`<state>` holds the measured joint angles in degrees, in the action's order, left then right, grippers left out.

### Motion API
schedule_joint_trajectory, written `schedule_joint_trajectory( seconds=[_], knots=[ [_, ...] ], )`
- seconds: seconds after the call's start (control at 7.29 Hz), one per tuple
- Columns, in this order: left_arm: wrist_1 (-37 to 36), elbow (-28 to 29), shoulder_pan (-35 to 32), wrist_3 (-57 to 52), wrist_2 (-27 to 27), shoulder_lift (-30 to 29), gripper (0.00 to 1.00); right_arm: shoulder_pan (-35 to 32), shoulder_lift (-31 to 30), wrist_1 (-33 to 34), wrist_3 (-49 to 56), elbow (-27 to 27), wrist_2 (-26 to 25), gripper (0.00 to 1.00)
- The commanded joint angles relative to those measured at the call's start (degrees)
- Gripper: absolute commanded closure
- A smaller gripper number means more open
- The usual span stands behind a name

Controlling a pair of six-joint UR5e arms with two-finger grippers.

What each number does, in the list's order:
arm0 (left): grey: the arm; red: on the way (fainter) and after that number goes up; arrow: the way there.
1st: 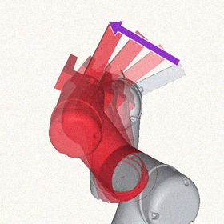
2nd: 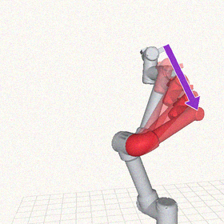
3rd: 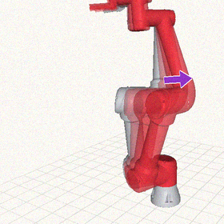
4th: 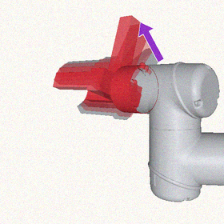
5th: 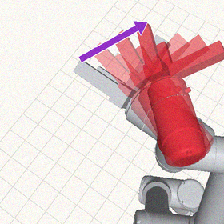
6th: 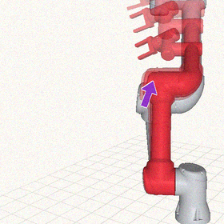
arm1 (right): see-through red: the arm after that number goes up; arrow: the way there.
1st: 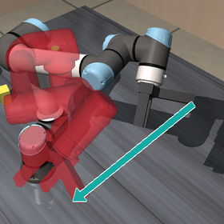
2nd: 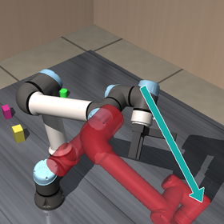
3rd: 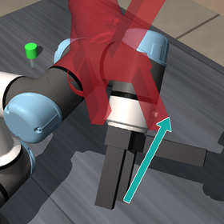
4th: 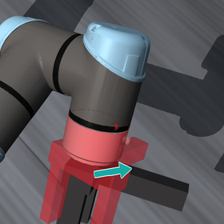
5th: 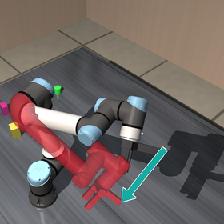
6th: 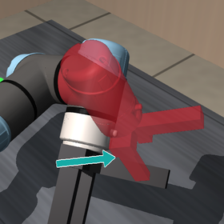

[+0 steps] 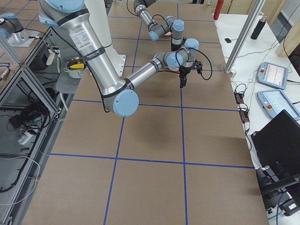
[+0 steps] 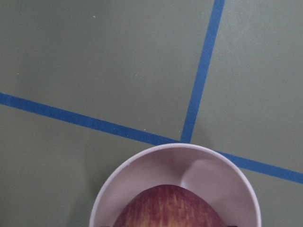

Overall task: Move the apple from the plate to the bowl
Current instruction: 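Carry the apple over the pink bowl with the left gripper and lower it in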

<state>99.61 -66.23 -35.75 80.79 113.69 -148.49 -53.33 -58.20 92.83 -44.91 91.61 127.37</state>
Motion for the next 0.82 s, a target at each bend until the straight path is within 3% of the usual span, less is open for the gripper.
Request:
schedule_joint_trajectory(
  seconds=[0.0, 0.55, 0.69],
  knots=[
    [0.1, 0.0, 0.4, 1.9, -2.0, 0.0, 0.02, 0.1, -0.2, -0.5, 0.0, 0.1, -0.2, 0.0],
    [-3.7, -6.1, -2.2, 1.0, -1.0, 1.2, 0.01, -0.5, -1.7, -0.6, 0.3, -0.1, -1.2, 0.0],
    [-6.2, -10.2, -5.1, -2.4, 2.6, 3.8, 0.01, -2.1, -3.0, -0.5, 5.0, 0.1, -1.9, 0.0]
  ],
)
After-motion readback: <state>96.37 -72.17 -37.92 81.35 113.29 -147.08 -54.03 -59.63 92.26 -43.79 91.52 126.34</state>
